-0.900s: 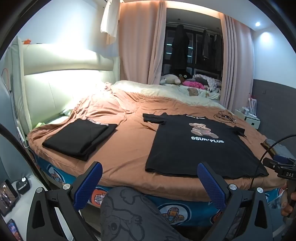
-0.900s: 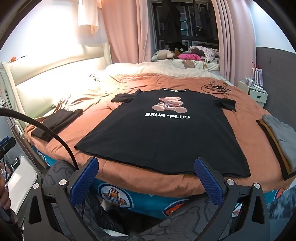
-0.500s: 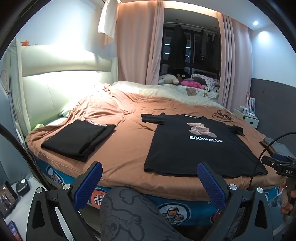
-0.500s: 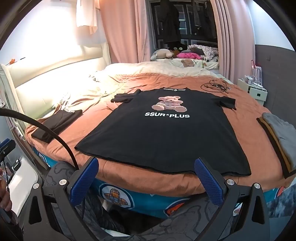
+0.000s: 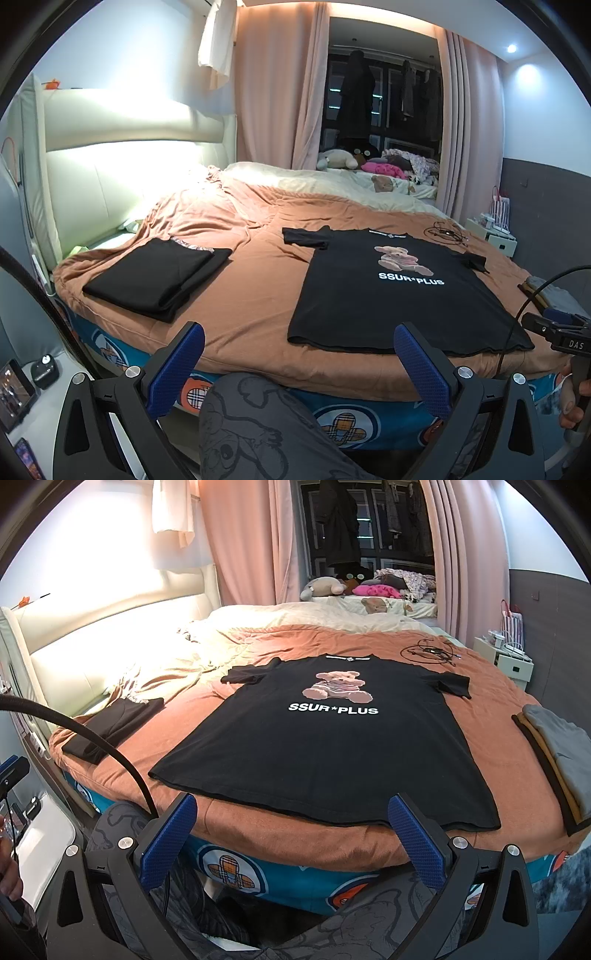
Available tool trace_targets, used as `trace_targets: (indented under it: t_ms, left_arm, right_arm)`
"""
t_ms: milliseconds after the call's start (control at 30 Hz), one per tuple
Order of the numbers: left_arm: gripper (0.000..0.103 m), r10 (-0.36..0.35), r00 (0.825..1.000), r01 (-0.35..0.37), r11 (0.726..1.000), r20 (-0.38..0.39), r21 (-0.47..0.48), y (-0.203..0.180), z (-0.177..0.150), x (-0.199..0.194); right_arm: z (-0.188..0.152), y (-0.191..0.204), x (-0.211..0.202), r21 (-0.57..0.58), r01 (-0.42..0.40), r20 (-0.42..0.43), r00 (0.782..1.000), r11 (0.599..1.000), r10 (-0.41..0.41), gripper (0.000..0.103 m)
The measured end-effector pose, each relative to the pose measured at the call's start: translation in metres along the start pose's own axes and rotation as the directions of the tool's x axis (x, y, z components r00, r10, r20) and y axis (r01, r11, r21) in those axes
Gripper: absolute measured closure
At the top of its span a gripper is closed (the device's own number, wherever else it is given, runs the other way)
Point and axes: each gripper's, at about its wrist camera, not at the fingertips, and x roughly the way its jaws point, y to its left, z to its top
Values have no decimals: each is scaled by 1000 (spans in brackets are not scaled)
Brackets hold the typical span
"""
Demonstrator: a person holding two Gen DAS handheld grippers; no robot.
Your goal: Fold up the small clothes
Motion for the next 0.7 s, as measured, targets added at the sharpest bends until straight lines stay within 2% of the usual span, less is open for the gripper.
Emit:
trace_targets:
  t_ms: [700]
  left_arm:
    - [0, -16, 1000, 16, 1000, -3, 6, -2, 0, -1]
  right_arm:
    - [0, 1, 0, -1, 0, 1, 1000, 1000, 0, 0]
